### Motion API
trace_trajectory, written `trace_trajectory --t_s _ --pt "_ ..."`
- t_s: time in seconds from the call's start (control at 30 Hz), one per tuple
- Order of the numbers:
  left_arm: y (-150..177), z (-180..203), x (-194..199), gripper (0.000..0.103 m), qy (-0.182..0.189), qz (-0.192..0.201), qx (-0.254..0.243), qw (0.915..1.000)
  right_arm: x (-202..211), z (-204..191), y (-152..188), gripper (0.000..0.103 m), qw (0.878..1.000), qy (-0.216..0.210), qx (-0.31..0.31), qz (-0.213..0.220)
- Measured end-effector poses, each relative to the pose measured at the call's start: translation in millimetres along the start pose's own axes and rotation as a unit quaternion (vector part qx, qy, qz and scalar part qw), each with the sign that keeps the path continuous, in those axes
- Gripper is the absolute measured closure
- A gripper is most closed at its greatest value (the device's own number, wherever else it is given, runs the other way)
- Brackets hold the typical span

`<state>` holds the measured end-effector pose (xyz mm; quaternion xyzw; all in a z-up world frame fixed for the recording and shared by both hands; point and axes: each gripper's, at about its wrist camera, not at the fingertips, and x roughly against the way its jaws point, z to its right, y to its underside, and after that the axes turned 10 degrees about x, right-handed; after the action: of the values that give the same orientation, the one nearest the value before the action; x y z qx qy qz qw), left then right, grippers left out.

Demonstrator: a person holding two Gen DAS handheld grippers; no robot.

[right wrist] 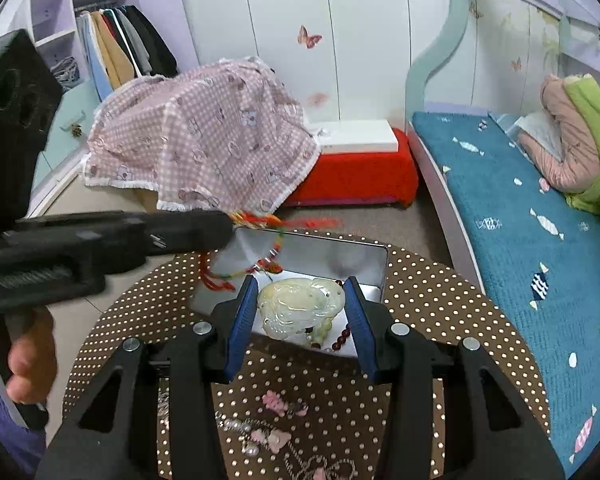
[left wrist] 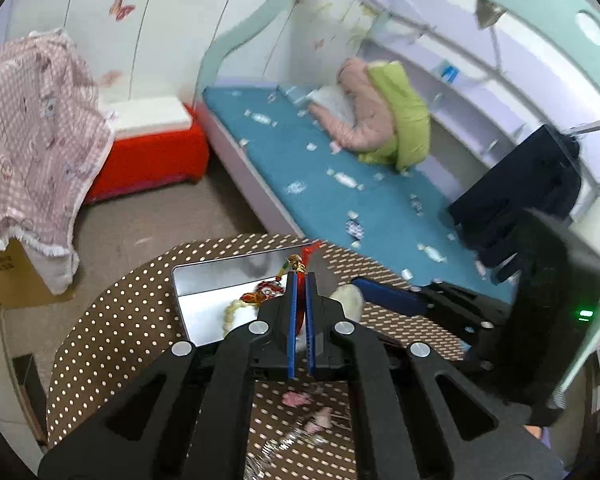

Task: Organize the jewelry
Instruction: 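Carry the cord charm and jade pendant into the tin box and release both, then grasp a silver chain from the pile with the left gripper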

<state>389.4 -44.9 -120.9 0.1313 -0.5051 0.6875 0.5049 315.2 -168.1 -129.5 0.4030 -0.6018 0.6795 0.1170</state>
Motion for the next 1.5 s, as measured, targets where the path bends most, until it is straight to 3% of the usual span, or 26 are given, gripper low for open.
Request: trace_trajectory --t_s 0.23,0.33,0.4,0.47,0.77,0.8,0.87,0.93,0.97,1.07,1.3,1.4,1.5 --pt "5 -18 -48 0.099 -0.035 -0.045 0.006 0.9984 -29 7 1 0.061 0.999 -0.006 -0.004 -0.032" --pt "9 -22 -54 0.098 -0.053 -0.044 0.003 0.9976 -39 7 3 0.061 0.999 -0.004 -0.002 -0.044" --pt "10 -23 -54 0.09 -0.051 -0.044 0.008 0.9977 -44 8 2 0.061 0.999 -0.007 -0.005 -0.05" --pt "9 -27 -52 0.075 -0.057 -0.036 0.01 0.9976 -47 7 1 0.061 0.999 -0.005 -0.006 -0.054" --pt "11 -19 -34 0.071 -0.063 -0.021 0.0 0.9978 -41 6 1 0.056 0.999 -0.01 -0.008 -0.049" --pt "12 -17 -27 0.067 -0.065 -0.013 -0.004 0.9978 -36 6 -1 0.055 0.999 -0.007 -0.009 -0.042" --pt "14 -13 -12 0.048 -0.073 0.007 -0.006 0.9973 -25 6 -3 0.052 0.999 -0.004 -0.009 -0.033" --pt "16 -10 10 0.042 -0.08 0.033 -0.015 0.9962 -11 5 -3 0.048 1.0 0.001 -0.007 -0.019" --pt "18 -9 21 0.034 -0.092 0.048 -0.019 0.9944 -2 4 -2 0.045 1.0 0.005 -0.005 -0.012" --pt "37 -8 61 0.018 -0.123 0.107 -0.038 0.9859 27 -2 7 0.041 1.0 0.02 0.009 0.011" --pt "116 -15 96 0.018 -0.175 0.156 -0.072 0.9696 73 -10 55 0.033 0.999 0.04 0.017 0.027" --pt "140 -20 94 0.018 -0.179 0.149 -0.08 0.9692 79 -13 74 0.033 0.998 0.052 0.017 0.02" --pt "161 -26 86 0.018 -0.167 0.125 -0.076 0.9752 82 -14 97 0.032 0.999 0.048 0.007 0.009"
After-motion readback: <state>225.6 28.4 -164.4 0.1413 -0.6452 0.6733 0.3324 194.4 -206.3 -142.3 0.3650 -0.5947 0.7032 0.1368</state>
